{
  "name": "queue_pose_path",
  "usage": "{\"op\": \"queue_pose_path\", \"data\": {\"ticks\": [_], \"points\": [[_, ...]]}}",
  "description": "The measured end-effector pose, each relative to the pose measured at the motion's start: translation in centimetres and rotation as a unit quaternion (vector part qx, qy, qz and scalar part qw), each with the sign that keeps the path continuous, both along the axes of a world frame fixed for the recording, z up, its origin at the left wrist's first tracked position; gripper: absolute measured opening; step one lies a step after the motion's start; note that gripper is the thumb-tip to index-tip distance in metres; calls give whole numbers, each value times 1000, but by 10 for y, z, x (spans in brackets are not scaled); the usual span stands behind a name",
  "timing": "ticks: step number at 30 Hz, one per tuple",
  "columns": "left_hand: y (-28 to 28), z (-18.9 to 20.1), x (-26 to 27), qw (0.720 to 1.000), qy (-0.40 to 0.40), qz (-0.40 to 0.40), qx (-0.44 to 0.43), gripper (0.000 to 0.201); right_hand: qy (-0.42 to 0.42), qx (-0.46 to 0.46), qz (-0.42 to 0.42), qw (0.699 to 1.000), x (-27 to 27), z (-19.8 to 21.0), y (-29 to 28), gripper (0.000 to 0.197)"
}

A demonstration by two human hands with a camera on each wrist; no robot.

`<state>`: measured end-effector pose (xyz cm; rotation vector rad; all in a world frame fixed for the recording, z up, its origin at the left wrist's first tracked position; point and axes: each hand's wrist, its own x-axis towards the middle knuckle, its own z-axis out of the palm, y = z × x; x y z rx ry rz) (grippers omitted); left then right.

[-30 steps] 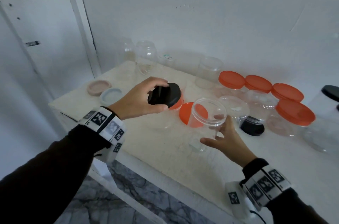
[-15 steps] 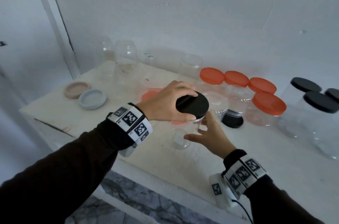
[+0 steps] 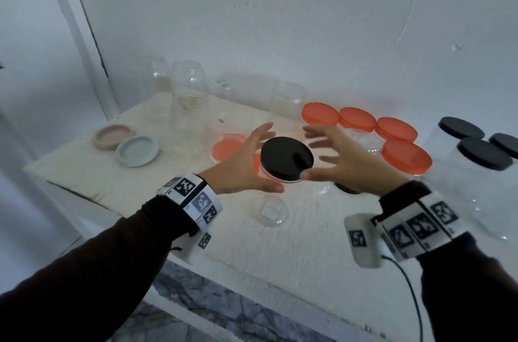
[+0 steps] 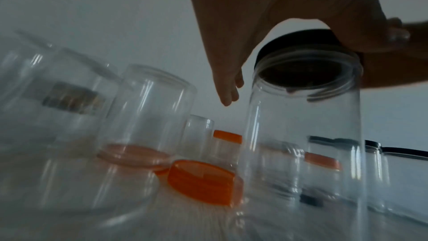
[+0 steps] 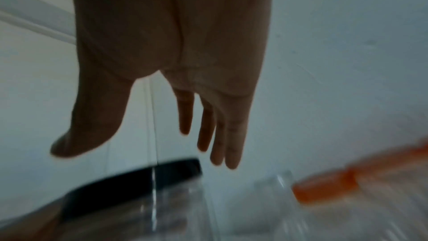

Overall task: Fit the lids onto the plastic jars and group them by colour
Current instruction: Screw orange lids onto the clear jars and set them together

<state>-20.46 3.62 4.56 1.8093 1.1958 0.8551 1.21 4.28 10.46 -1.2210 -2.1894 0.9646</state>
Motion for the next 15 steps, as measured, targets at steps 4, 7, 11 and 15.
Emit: {"op": "queue_pose_path", "data": {"ticks": [4, 7, 11, 15], "points": [[2, -14, 6, 999, -43, 10, -26, 115, -226, 85, 94, 966, -23, 32, 10, 87], [5, -20, 9, 997, -70, 12, -19, 109, -321, 100, 135, 932, -41, 37, 15, 88], [7, -25, 9, 997, -71, 11, -24, 93, -379, 86, 135, 911, -51, 43, 15, 86], [7, -23, 7, 996, -86, -3, -24, 77, -387, 66, 161, 905, -55, 48, 16, 81]]}}
